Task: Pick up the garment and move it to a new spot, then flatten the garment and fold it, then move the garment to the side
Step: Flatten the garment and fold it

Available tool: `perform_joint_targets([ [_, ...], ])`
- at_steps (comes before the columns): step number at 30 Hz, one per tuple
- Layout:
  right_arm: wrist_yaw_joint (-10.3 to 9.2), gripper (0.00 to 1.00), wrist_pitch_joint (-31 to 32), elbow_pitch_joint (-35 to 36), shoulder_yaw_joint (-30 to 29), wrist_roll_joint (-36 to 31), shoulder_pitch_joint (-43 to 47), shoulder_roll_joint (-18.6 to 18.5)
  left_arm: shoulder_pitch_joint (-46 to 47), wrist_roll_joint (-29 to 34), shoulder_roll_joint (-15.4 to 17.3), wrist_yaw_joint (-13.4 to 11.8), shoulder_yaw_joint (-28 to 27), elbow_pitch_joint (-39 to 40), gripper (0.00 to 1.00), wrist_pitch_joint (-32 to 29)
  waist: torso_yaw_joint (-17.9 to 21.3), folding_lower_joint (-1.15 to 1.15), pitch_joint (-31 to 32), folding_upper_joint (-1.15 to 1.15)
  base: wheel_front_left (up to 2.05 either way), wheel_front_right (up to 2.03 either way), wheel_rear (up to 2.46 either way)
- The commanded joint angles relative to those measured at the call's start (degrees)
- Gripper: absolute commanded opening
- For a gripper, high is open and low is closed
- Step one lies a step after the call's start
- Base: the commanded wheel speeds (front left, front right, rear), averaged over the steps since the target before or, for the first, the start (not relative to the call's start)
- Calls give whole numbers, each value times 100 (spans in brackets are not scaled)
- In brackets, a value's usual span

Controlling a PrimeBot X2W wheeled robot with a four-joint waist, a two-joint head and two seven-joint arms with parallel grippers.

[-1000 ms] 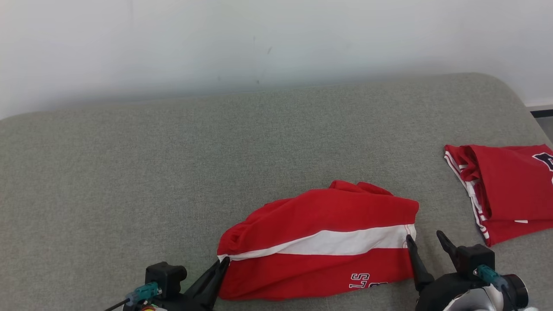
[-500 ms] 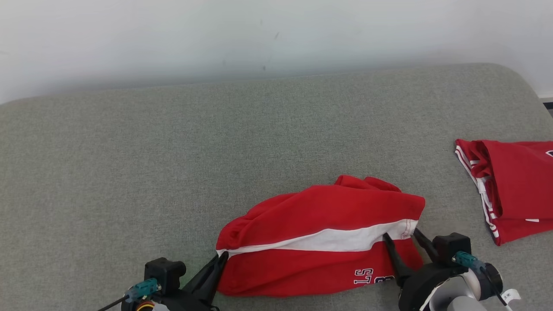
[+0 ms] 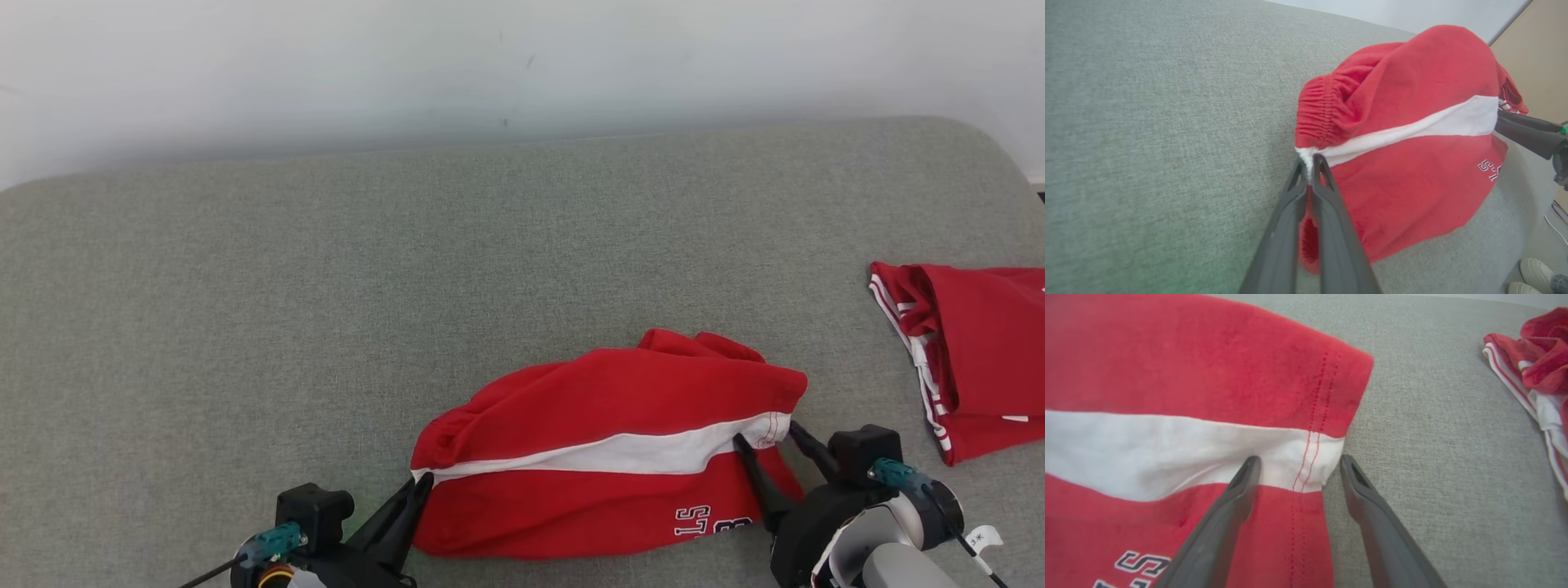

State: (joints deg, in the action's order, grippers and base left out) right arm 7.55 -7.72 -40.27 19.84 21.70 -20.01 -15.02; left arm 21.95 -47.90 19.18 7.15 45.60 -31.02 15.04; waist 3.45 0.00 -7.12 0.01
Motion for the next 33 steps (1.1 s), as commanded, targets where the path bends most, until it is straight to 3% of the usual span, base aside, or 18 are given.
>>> perform_joint_targets([
  [1, -16, 100, 24, 36, 159, 131, -36, -84, 47, 48, 11, 35, 4, -15, 0, 15, -2, 0, -10, -1, 0, 0, 0],
  [14, -16, 100, -88, 685, 1801, 1238, -201, -937, 19, 24, 52, 30, -4, -42, 0, 15, 9, 0, 2, -1, 0, 0, 0],
  [19, -16, 100, -196, 668, 1910, 1249, -231, -1173, -49, 16, 63, 32, -25, -47, 0, 15, 47, 0, 59, -1, 0, 0, 0],
  [33, -16, 100, 15, 269, 2230, 1344, -624, -1217, 29, 5, 73, 28, 86, -25, 0, 6, -20, 0, 7, -1, 0, 0, 0],
])
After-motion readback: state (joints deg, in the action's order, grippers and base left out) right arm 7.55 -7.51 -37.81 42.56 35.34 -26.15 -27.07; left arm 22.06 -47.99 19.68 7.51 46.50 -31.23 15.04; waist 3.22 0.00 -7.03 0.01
